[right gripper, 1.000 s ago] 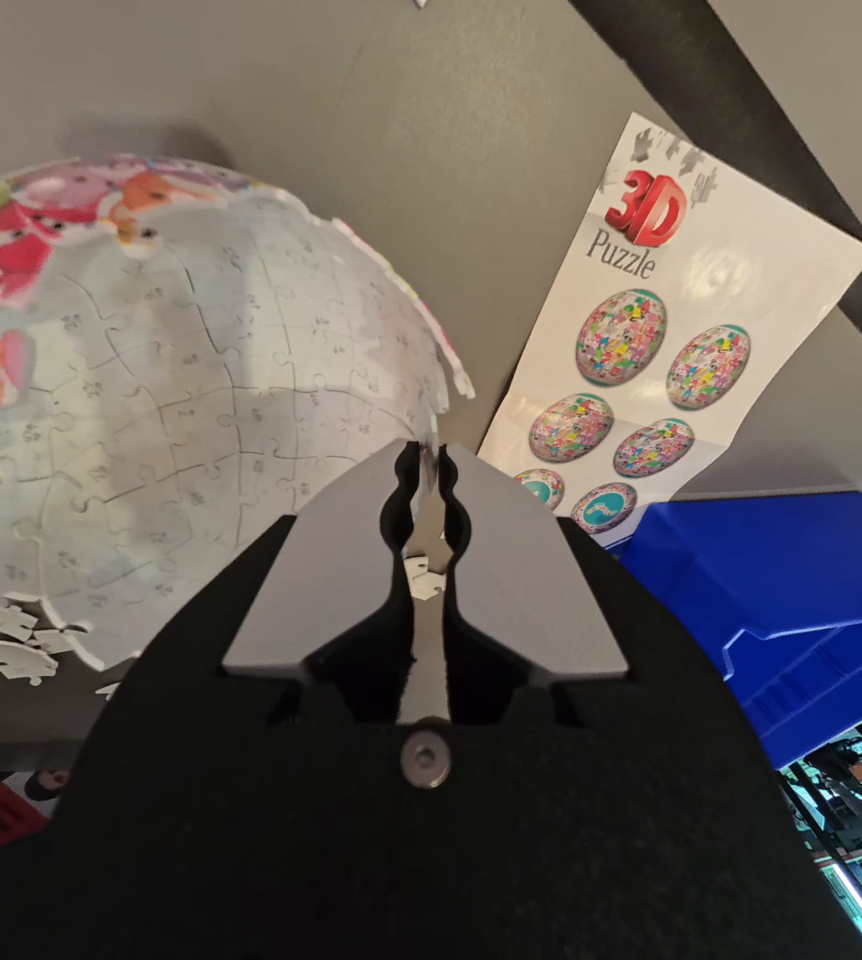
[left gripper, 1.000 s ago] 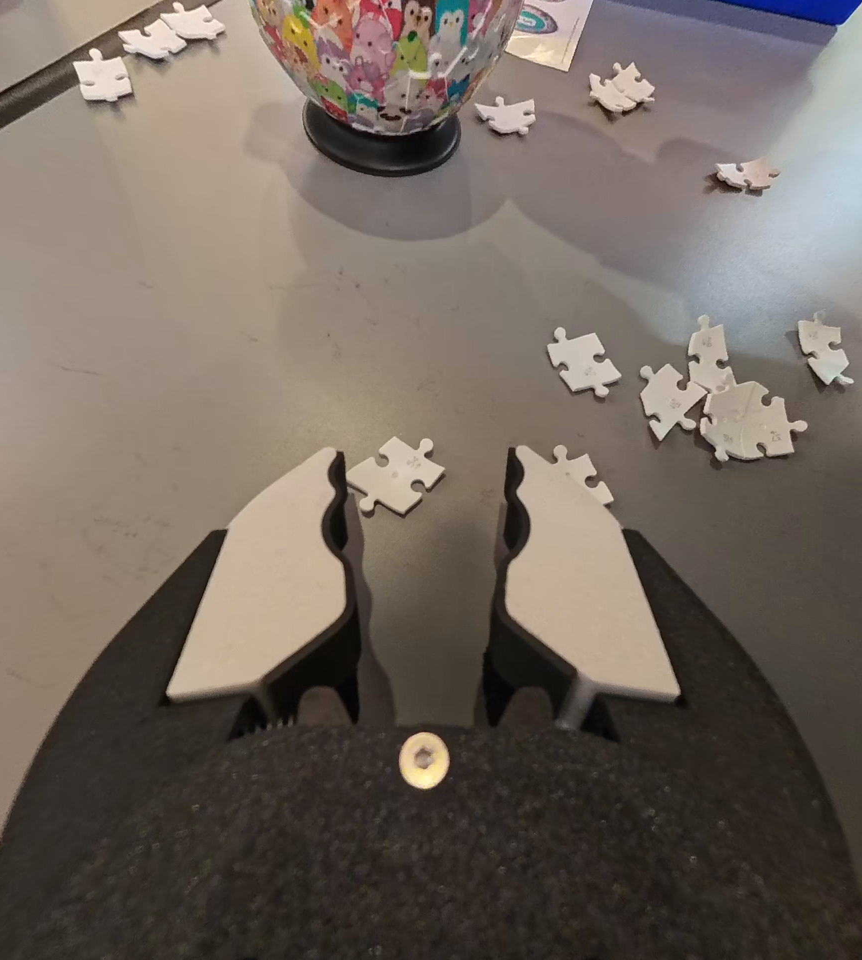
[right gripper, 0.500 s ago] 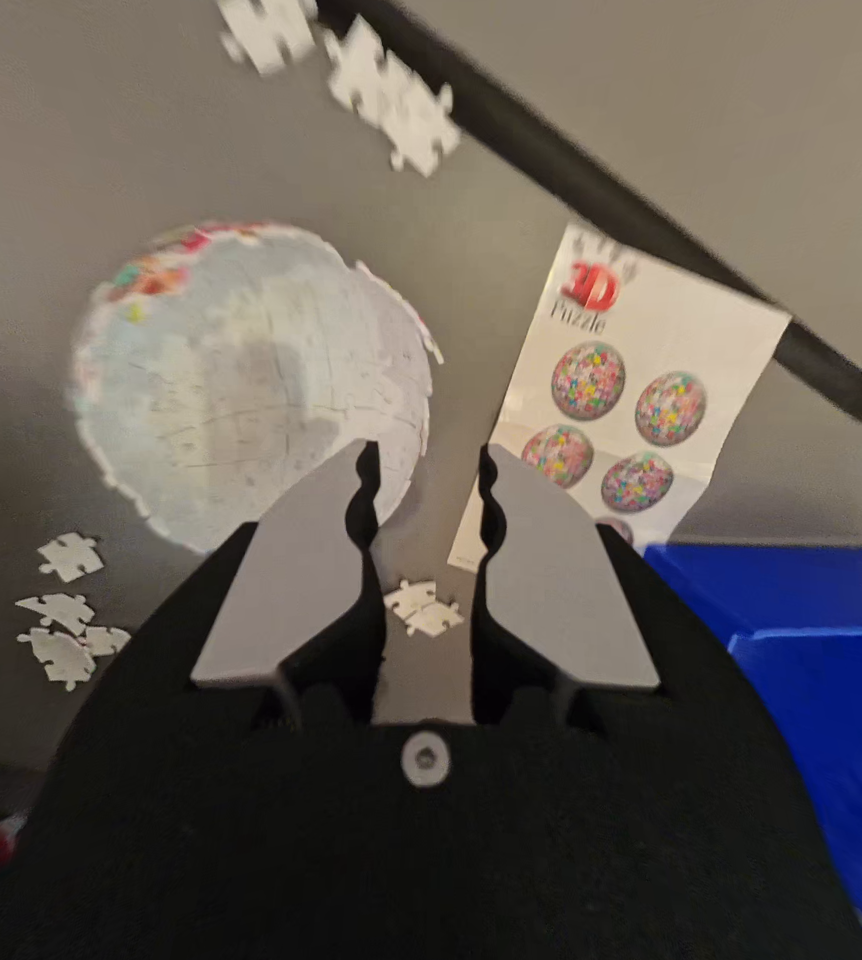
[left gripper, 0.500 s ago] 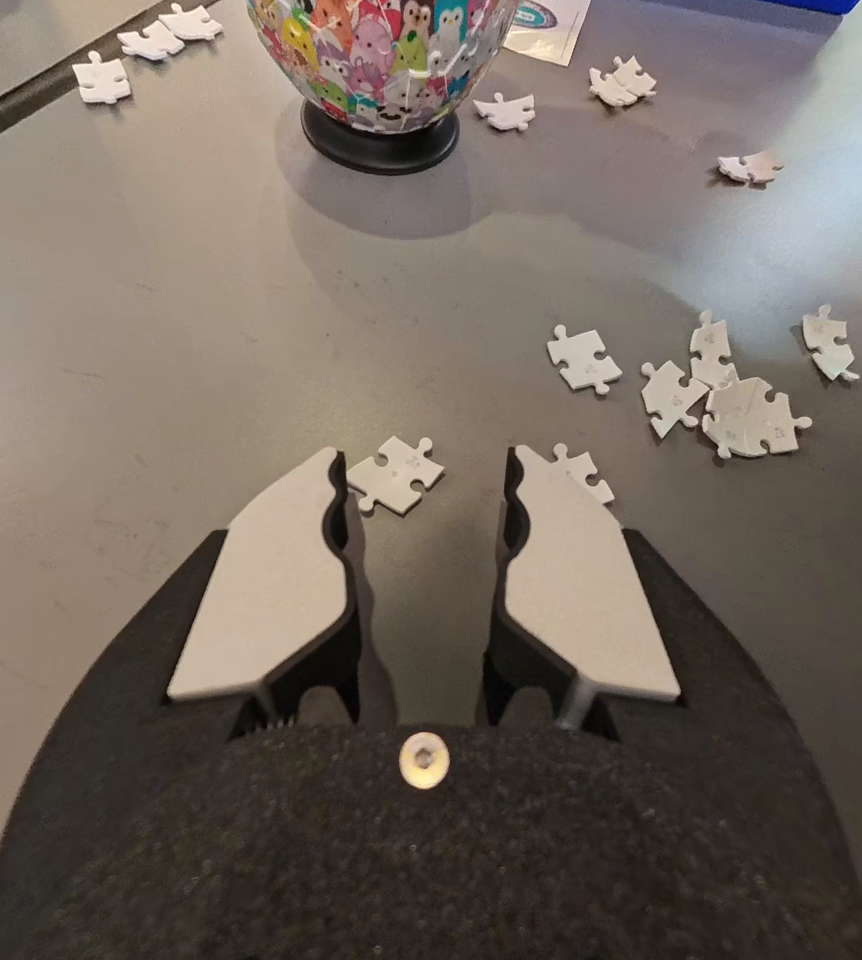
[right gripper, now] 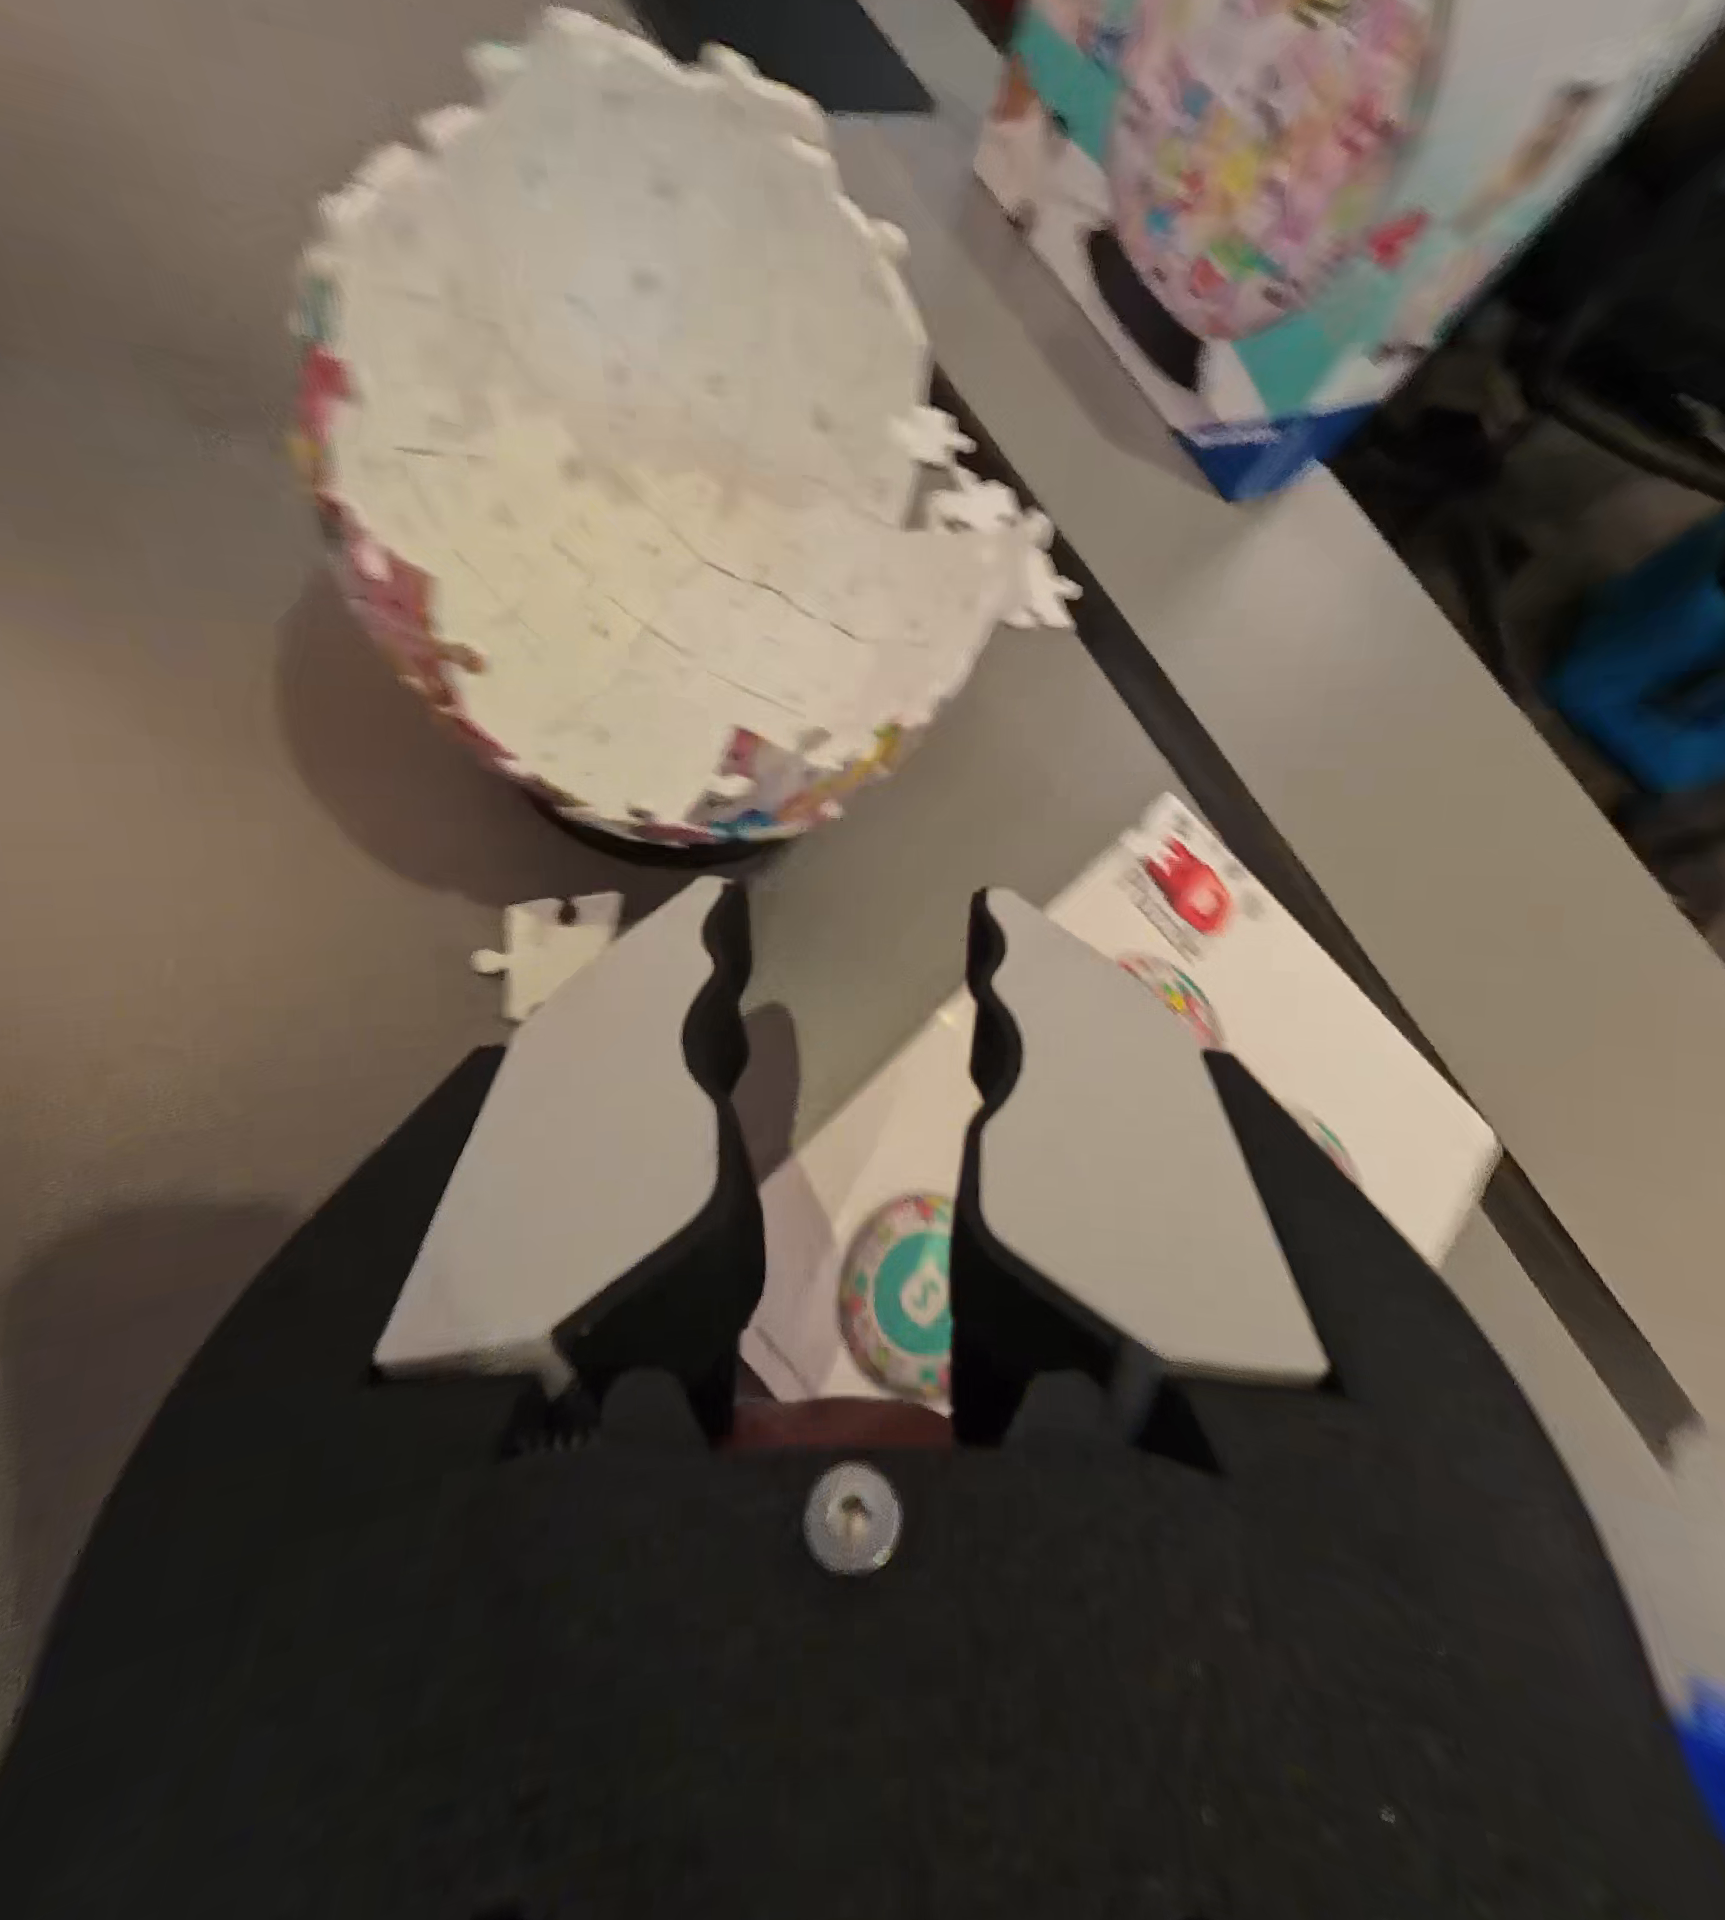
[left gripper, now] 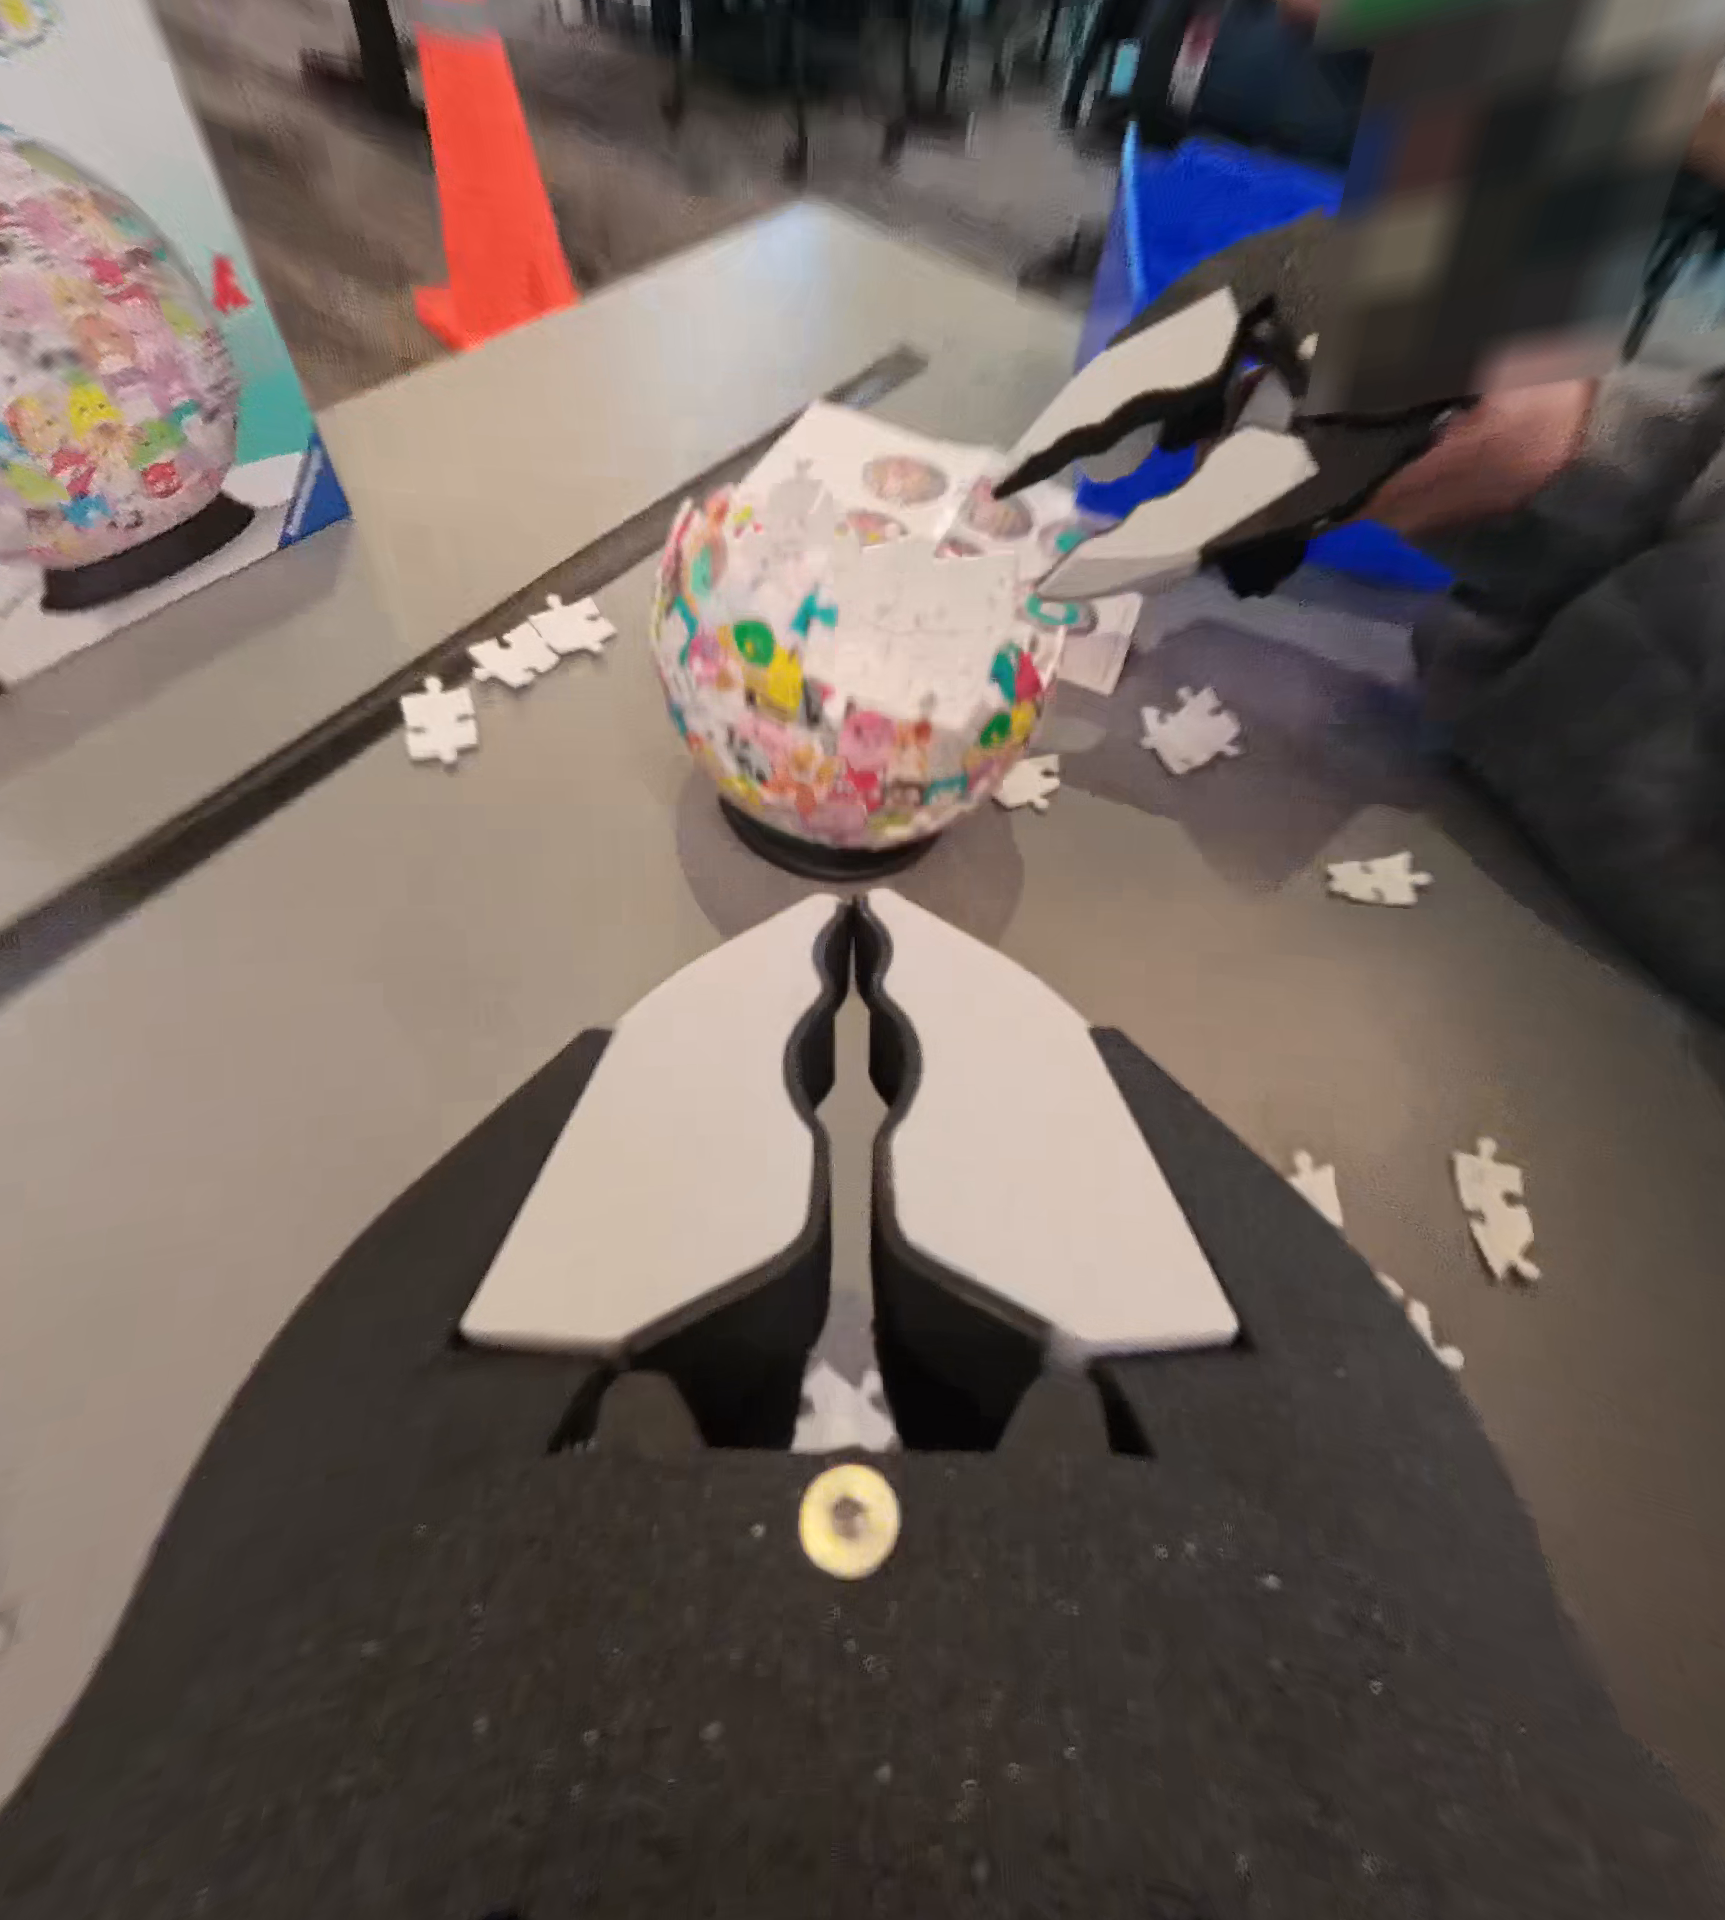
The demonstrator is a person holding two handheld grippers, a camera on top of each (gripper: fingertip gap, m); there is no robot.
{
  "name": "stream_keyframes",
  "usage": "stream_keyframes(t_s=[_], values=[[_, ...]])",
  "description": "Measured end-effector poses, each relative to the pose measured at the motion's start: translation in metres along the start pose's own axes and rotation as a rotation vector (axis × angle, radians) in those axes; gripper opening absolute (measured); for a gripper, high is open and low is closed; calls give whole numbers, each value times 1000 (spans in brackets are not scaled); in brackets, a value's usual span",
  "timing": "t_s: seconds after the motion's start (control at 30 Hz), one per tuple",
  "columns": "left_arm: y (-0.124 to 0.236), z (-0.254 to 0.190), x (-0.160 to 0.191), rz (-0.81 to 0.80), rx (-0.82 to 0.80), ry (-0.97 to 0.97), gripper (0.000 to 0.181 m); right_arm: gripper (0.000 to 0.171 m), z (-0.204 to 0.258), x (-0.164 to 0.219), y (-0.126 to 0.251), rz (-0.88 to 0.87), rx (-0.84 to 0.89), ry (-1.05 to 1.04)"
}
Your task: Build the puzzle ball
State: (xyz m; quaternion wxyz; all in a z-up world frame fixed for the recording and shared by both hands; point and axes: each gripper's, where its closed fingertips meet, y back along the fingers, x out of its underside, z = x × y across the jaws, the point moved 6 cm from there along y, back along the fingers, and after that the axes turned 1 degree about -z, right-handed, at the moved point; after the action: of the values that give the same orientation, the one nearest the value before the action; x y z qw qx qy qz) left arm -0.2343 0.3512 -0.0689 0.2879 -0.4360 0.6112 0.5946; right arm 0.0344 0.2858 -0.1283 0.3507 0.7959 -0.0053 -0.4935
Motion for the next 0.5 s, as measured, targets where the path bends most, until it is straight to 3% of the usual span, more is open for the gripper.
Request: stream_keyframes(t_s=[0.1,0.2,0.27,0.33,0.5], values=[[-46,-13,-56,217,38,-132,0,32,-7,0,-13,-4,-69,81],[-99,-17,-85,476,34,-245,0,19,-18,10,-30,89,-68,32],[-132,-18,-90,628,24,-259,0,12,-18,17,-34,136,-82,-5],[-159,-20,-85,767,17,-229,0,0,-13,14,-34,57,-128,-72],[-193,-16,-60,983,-47,-189,0,0,-5,12,-34,-37,-214,-109]])
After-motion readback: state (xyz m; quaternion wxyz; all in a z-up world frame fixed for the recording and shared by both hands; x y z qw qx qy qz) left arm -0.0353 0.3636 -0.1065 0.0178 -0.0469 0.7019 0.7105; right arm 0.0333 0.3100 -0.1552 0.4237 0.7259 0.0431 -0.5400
